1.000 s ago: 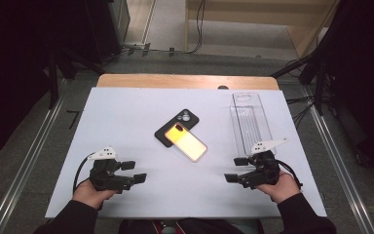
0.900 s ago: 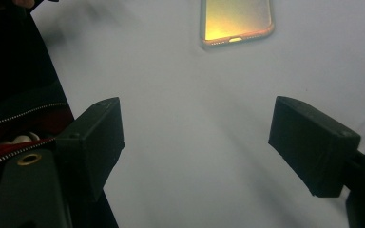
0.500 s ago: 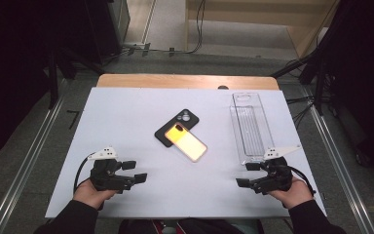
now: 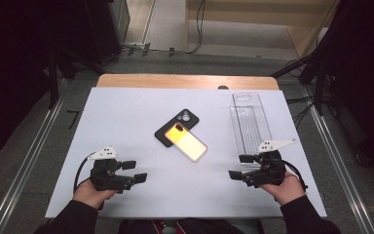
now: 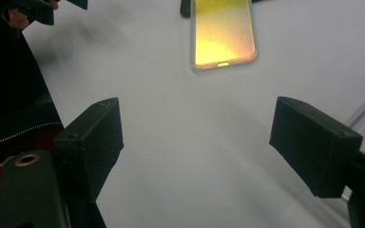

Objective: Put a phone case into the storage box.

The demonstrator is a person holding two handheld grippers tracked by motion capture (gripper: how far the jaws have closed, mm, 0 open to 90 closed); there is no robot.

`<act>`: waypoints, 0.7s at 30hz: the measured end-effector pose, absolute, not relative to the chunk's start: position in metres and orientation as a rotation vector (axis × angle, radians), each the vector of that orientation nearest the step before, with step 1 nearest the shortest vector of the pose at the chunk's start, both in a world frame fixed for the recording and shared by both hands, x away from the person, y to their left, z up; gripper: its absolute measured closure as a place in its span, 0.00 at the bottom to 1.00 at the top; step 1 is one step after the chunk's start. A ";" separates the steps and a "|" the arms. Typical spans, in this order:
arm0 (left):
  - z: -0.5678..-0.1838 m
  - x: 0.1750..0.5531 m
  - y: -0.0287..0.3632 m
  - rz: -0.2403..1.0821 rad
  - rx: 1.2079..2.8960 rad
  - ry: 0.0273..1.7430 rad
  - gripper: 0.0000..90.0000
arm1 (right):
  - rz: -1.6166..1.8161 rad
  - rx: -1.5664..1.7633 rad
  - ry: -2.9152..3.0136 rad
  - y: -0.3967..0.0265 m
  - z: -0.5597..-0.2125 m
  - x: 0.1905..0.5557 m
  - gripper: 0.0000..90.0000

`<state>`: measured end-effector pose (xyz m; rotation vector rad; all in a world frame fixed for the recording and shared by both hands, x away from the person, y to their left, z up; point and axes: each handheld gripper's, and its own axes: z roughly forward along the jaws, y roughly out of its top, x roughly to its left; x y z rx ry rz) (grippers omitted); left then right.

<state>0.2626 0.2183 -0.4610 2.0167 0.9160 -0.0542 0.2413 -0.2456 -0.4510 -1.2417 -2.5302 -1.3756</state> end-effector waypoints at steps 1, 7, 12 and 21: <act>-0.461 0.263 0.218 -0.053 2.015 0.918 0.28 | -1.378 -1.238 -2.534 -0.243 -0.450 0.244 0.18; -0.461 0.263 0.218 -0.053 2.016 0.915 0.28 | -1.366 -1.229 -2.541 -0.224 -0.444 0.256 0.17; -0.461 0.262 0.219 -0.051 2.016 0.913 0.28 | -1.378 -1.212 -2.562 -0.208 -0.440 0.265 0.17; -0.460 0.262 0.219 -0.050 2.011 0.915 0.28 | -1.377 -1.218 -2.566 -0.192 -0.440 0.287 0.12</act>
